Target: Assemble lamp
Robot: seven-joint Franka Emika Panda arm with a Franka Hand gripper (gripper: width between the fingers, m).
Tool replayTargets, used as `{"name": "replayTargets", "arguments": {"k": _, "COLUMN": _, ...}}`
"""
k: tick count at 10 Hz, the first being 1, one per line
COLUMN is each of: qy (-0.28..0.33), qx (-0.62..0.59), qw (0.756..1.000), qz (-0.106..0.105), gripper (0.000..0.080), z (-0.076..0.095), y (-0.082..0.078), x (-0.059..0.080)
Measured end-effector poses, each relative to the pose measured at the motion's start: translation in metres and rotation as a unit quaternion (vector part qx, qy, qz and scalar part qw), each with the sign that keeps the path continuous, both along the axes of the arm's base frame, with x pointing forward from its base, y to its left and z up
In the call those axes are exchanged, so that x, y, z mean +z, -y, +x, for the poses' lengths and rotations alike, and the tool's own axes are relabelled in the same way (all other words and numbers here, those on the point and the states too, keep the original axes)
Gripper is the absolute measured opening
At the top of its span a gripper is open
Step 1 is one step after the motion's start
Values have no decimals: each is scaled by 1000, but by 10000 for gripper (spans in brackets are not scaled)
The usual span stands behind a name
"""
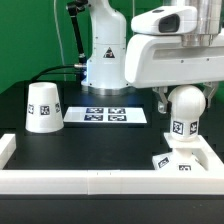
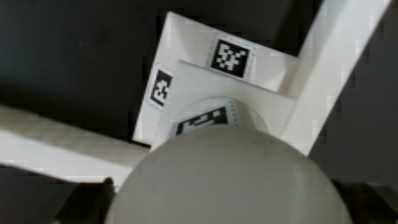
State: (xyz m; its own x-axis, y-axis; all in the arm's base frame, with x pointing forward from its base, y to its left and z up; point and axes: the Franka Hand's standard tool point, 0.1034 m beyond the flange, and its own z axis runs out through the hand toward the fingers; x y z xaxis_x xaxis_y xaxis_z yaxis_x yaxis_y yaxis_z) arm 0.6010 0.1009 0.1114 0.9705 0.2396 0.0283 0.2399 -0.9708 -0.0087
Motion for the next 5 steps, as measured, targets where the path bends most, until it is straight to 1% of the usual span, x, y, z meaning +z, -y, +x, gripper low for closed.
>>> {"name": "replayTargets", "arguments": {"k": 2, "qy": -1, "qx": -48, "qw": 999, "qz": 1, "gripper": 579, "z": 0, "y": 0, "x": 0}}
{"name": "replayTargets", "arguments": {"k": 5, "qy": -3, "qx": -143, "qw": 990, "qz": 5, "gripper": 579, "z": 0, "y": 0, "x": 0}}
